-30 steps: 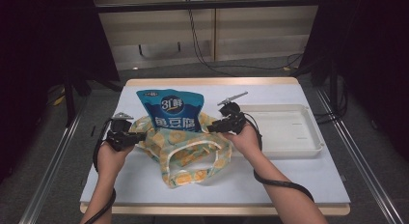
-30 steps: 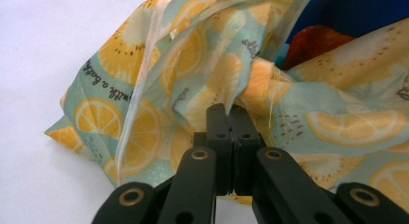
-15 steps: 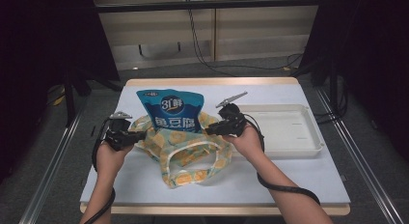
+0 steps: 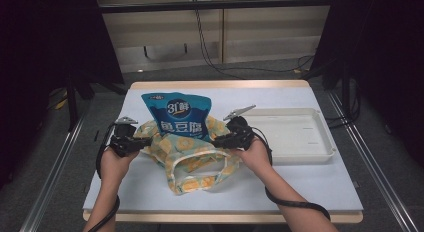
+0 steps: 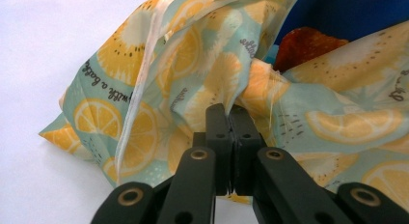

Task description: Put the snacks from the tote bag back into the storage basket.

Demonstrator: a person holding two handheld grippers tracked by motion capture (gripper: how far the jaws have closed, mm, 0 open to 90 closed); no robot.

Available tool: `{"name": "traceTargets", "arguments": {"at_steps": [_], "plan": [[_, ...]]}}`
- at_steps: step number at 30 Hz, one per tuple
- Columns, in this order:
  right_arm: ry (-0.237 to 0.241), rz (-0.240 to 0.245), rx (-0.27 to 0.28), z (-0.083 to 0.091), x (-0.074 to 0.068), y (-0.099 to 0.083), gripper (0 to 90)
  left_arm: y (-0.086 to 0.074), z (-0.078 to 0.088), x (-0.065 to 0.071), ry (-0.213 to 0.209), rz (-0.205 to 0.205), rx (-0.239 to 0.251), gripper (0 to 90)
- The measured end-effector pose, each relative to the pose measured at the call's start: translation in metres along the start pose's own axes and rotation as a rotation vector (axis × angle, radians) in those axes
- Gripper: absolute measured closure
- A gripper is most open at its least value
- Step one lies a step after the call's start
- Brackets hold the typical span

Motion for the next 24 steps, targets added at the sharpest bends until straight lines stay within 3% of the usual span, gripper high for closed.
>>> {"name": "traceTargets", "arguments": {"at_steps": [7,15,24], "plan": [[-0.004,-0.008,-0.028,-0.010,0.002,-0.010,75.9,-0.006,-0.003,-0.004,0.006,0.019,-0.014,89.1],[-0.016,-0.008,-0.032,-0.015,0.005,-0.016,77.6,-0.010,-0.006,-0.008,-0.004,0.011,-0.055,89.9],[-0.016,-0.012,-0.041,-0.022,0.011,-0.023,77.3,-0.016,-0.011,-0.011,0.000,0.031,-0.068,90.0]]}}
Point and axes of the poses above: each handheld gripper's, and its own axes: z roughly backward along the jaws, y roughly out of its top, x roughly to its right, the point moved 4 cm from there along -z, roughly forward along the jaws, and after that the axes turned 10 degrees about -z, right-handed, at the moved point
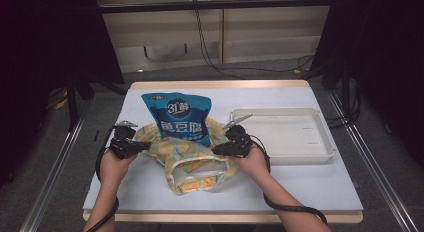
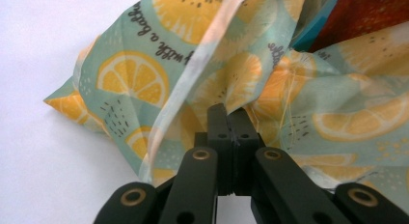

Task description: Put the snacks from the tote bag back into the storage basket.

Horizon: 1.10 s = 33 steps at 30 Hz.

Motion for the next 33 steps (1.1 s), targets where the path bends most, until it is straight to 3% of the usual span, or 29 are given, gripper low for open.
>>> {"name": "traceTargets", "arguments": {"at_steps": [5,10,17,20,24,28,33], "plan": [[0.000,0.003,-0.002,0.006,-0.002,0.003,74.2,0.005,0.005,0.005,-0.019,0.002,0.026,88.9],[-0.009,0.019,0.004,0.018,-0.006,0.013,68.3,0.014,0.013,0.011,-0.023,-0.034,0.038,81.9],[-0.026,0.026,0.030,0.033,-0.007,0.028,56.0,0.022,0.018,0.014,-0.004,-0.024,0.063,54.3],[-0.025,0.020,0.039,0.039,-0.008,0.034,54.5,0.024,0.020,0.016,-0.003,-0.017,0.075,49.2],[-0.020,0.014,0.033,0.043,-0.009,0.040,50.7,0.029,0.021,0.021,-0.011,-0.041,0.073,42.1],[-0.022,0.032,0.022,0.044,-0.013,0.045,48.0,0.033,0.023,0.024,0.023,-0.054,0.064,25.4],[-0.026,0.046,0.023,0.049,-0.016,0.054,42.3,0.035,0.024,0.024,0.037,-0.076,0.054,15.6]]}}
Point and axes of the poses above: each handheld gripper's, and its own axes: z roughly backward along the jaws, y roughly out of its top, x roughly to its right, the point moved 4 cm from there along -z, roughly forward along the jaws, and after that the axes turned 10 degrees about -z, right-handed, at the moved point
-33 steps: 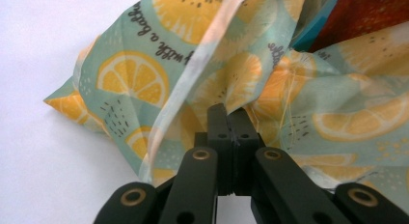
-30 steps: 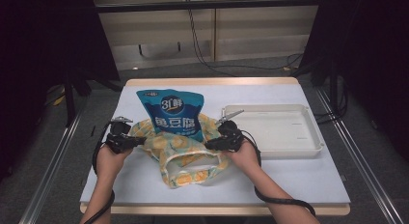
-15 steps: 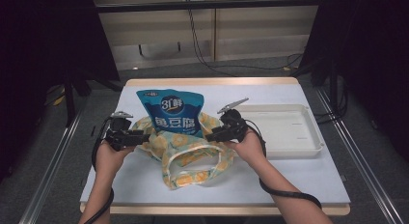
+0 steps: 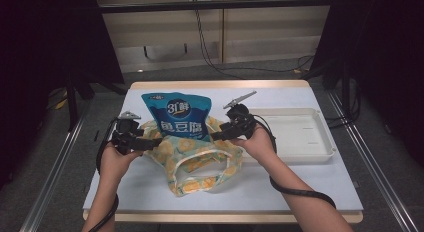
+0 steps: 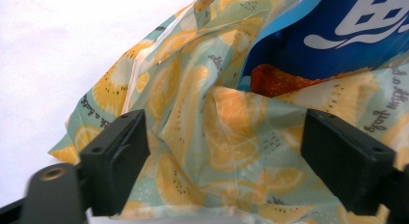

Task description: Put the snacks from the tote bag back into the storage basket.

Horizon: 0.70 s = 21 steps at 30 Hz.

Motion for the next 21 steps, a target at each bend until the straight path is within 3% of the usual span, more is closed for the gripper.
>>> {"name": "traceTargets", "arguments": {"at_steps": [12,15,16,21], "plan": [[0.006,0.038,-0.014,0.010,-0.009,0.017,36.1,0.007,0.002,0.007,-0.029,-0.023,0.006,10.6],[0.006,0.049,-0.025,0.010,-0.012,0.019,34.8,0.009,0.004,0.008,-0.008,-0.022,0.005,6.5],[0.006,0.059,-0.026,0.010,-0.012,0.020,34.7,0.010,0.005,0.008,-0.020,-0.025,0.004,6.5],[0.009,0.077,-0.032,0.013,-0.015,0.024,33.8,0.015,0.009,0.012,-0.023,-0.025,0.047,6.2]]}}
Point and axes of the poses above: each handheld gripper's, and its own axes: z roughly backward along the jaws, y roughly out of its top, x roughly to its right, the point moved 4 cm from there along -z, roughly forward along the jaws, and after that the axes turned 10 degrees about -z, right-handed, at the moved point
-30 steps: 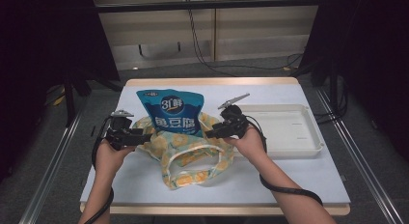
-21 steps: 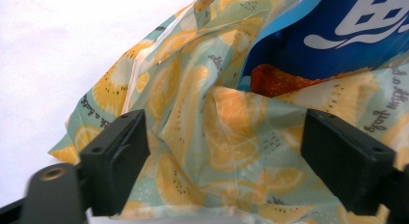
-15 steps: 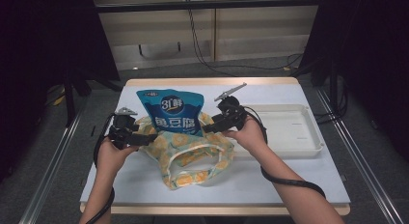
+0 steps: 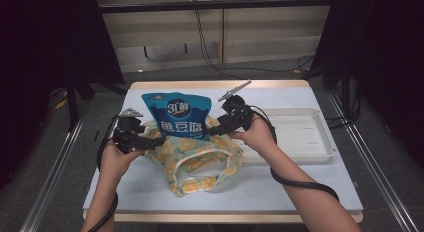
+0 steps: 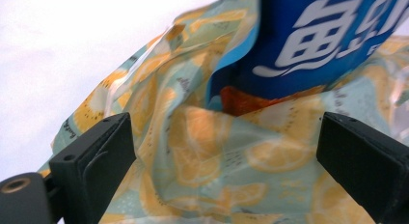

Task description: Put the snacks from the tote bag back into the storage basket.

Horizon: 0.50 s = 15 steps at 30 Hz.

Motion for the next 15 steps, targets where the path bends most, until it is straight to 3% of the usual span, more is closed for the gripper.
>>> {"name": "traceTargets", "arguments": {"at_steps": [3,6,15], "plan": [[-0.002,0.008,-0.007,0.003,-0.002,0.003,32.5,-0.001,0.000,-0.001,0.000,-0.002,-0.018,5.8],[0.000,0.003,-0.004,0.007,-0.004,0.008,31.4,-0.001,-0.001,-0.002,0.001,0.014,-0.006,4.5],[-0.001,0.019,-0.002,0.015,-0.008,0.023,28.4,0.001,0.002,-0.002,0.007,0.010,0.007,4.7]]}}
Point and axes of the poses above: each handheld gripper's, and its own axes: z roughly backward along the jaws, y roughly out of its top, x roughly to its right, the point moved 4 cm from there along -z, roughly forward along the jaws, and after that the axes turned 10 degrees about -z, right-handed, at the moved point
